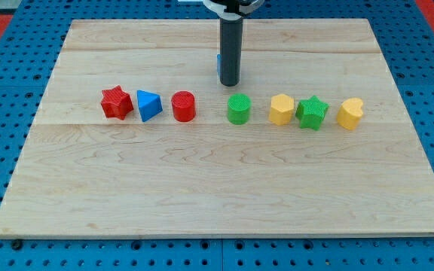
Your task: Push the red circle parallel left to the blue cube
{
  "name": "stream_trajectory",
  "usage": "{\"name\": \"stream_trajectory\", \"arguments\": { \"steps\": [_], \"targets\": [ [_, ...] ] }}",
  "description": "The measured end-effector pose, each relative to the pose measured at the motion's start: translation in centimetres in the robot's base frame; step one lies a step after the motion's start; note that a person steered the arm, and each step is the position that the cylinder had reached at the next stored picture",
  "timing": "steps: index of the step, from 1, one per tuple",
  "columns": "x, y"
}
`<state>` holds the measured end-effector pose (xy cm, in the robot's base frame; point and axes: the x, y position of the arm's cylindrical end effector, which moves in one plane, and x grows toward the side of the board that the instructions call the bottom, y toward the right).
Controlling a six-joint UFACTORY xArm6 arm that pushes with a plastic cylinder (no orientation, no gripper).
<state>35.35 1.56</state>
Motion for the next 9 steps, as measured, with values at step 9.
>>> {"name": "stream_trajectory", "arguments": {
  "steps": [9],
  "targets": [
    [1.7,-13.3]
  ]
}}
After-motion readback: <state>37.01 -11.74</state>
